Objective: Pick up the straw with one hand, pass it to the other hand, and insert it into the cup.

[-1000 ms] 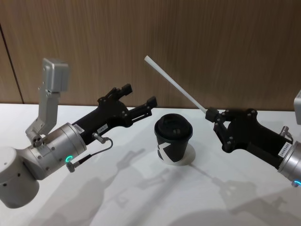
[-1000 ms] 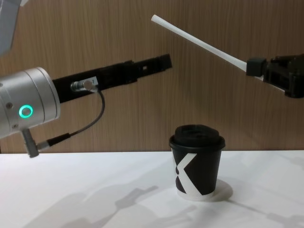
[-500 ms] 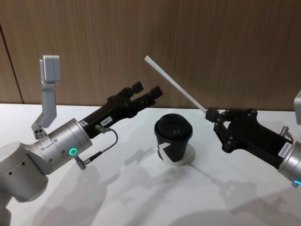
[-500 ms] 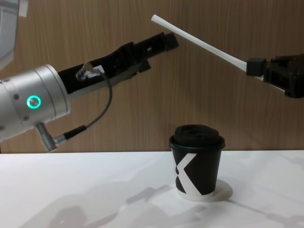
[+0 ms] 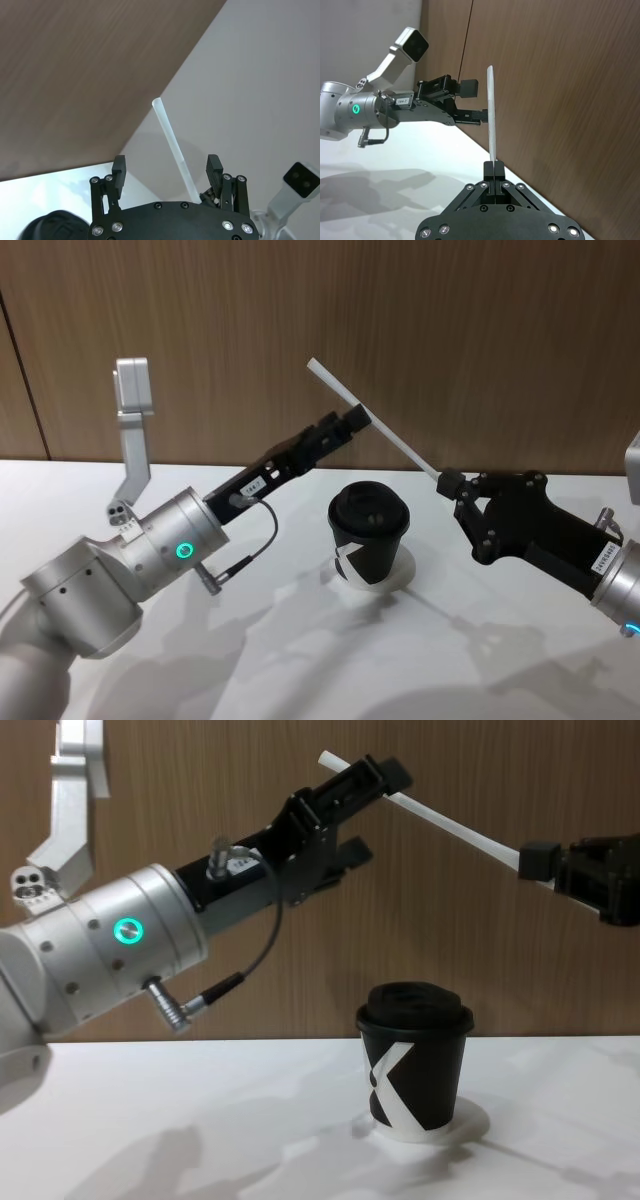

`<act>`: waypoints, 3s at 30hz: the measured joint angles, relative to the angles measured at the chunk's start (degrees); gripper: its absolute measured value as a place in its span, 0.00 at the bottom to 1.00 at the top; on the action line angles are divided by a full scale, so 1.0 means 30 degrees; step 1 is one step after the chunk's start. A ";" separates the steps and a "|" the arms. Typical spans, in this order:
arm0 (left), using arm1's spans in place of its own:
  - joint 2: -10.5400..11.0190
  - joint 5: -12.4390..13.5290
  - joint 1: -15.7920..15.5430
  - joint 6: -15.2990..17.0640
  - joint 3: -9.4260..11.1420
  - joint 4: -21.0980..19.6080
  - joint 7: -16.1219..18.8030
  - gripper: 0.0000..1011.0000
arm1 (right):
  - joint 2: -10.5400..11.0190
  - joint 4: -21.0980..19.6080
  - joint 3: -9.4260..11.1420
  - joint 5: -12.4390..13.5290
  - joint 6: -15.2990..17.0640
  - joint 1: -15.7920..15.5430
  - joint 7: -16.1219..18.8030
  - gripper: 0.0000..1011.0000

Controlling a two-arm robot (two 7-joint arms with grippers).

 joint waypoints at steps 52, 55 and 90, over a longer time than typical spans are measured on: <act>-0.0985 -0.1571 -0.1125 0.0095 0.0767 0.2054 -0.1560 1.00 | -0.0001 0.0000 -0.0002 -0.0002 -0.0001 -0.0001 -0.0001 0.01; -0.0865 -0.1564 -0.1079 0.0049 0.0769 0.1957 -0.1461 1.00 | -0.0001 0.0000 -0.0002 -0.0002 -0.0001 -0.0001 0.0000 0.01; -0.0510 -0.1521 -0.0957 -0.0086 0.0825 0.1682 -0.1151 0.10 | -0.0001 -0.0001 -0.0003 -0.0002 0.0000 -0.0001 -0.0001 0.01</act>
